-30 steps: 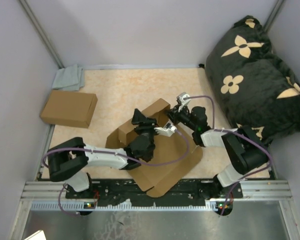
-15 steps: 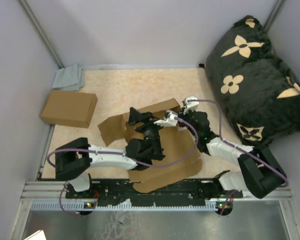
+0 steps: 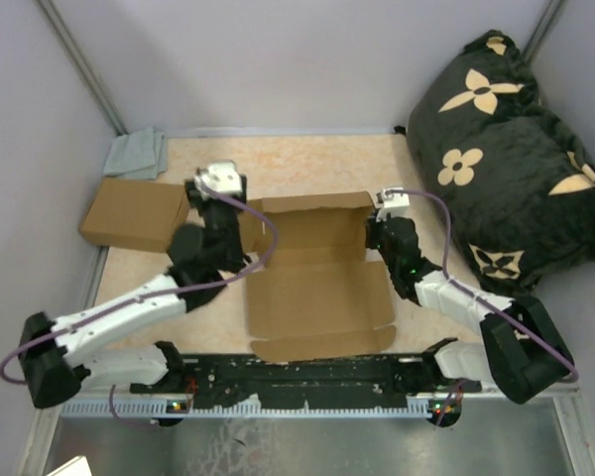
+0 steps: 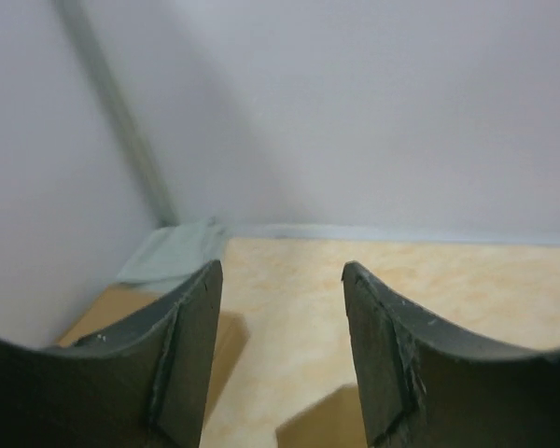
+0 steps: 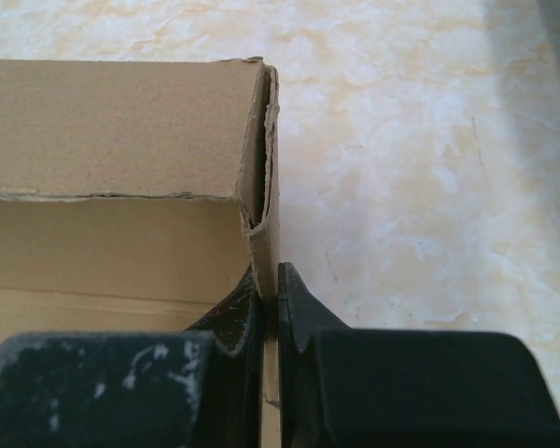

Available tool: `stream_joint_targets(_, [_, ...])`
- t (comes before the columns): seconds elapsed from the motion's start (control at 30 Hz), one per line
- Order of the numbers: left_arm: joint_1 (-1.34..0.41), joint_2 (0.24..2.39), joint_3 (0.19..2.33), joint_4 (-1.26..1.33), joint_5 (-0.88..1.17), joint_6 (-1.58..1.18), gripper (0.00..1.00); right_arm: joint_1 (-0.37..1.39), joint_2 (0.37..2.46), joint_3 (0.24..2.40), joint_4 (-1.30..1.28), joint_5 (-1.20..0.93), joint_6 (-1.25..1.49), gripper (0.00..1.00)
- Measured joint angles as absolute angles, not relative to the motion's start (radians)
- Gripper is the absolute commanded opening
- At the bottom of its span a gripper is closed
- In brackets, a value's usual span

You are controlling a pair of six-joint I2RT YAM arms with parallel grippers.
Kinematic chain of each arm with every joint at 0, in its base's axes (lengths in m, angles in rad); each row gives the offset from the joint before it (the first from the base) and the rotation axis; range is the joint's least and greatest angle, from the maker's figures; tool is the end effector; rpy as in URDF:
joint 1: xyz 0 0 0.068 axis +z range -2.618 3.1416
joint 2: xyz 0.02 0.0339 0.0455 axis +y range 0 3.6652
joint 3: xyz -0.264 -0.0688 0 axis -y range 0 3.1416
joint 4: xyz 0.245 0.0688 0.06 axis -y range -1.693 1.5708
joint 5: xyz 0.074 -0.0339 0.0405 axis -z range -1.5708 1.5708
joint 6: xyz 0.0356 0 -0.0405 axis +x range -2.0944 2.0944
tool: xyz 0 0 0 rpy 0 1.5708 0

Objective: Fold the paper box

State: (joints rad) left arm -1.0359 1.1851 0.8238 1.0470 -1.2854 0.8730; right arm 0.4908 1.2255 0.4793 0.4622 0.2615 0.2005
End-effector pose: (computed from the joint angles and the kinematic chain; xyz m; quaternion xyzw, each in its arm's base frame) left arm 0.1497 -0.1857 0.3808 -0.0334 0.6401 0.1970 0.7418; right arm 0.2295 0.1122 0.2093 -0.0373 0.7962 0.1034 0.5950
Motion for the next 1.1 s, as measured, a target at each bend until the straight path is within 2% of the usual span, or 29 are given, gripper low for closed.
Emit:
stream_joint_targets(0.07, [-0.924,1.118,0.907,0.701,-1.047,0.518,0.59,0.470,1.229,0.495,0.437,0.262,0.207,0.00])
stream_joint_targets(0.13, [-0.767,1.084,0.952,0.507,-0.846,0.267,0.62,0.451,1.236,0.509,0.421,0.259,0.212,0.00])
stream_joint_targets(0.23, [-0.638,1.136,1.021,0.307,-0.641,0.056,0.64,0.437,1.250,0.528,0.402,0.256,0.213,0.00])
stream_joint_targets(0.4, [-0.474,1.353,1.119,0.144,-0.349,-0.124,0.58,0.413,1.285,0.572,0.375,0.216,0.213,0.00])
stream_joint_targets(0.5, [-0.307,1.349,0.994,0.141,-0.246,-0.218,0.57,0.387,1.286,0.581,0.356,0.188,0.213,0.00])
stream_joint_targets(0.63, [-0.119,1.217,0.728,0.202,-0.175,-0.349,0.58,0.368,1.290,0.618,0.294,0.160,0.201,0.00])
stream_joint_targets(0.77, [-0.089,1.143,0.636,0.280,-0.104,-0.429,0.56,0.363,1.303,0.646,0.263,0.131,0.185,0.00])
stream_joint_targets(0.93, [-0.085,1.225,0.628,0.405,0.078,-0.476,0.54,0.363,1.304,0.651,0.253,0.099,0.175,0.00])
stream_joint_targets(1.1, [-0.085,1.268,0.479,0.506,0.197,-0.505,0.53,0.362,1.304,0.657,0.238,0.074,0.175,0.00])
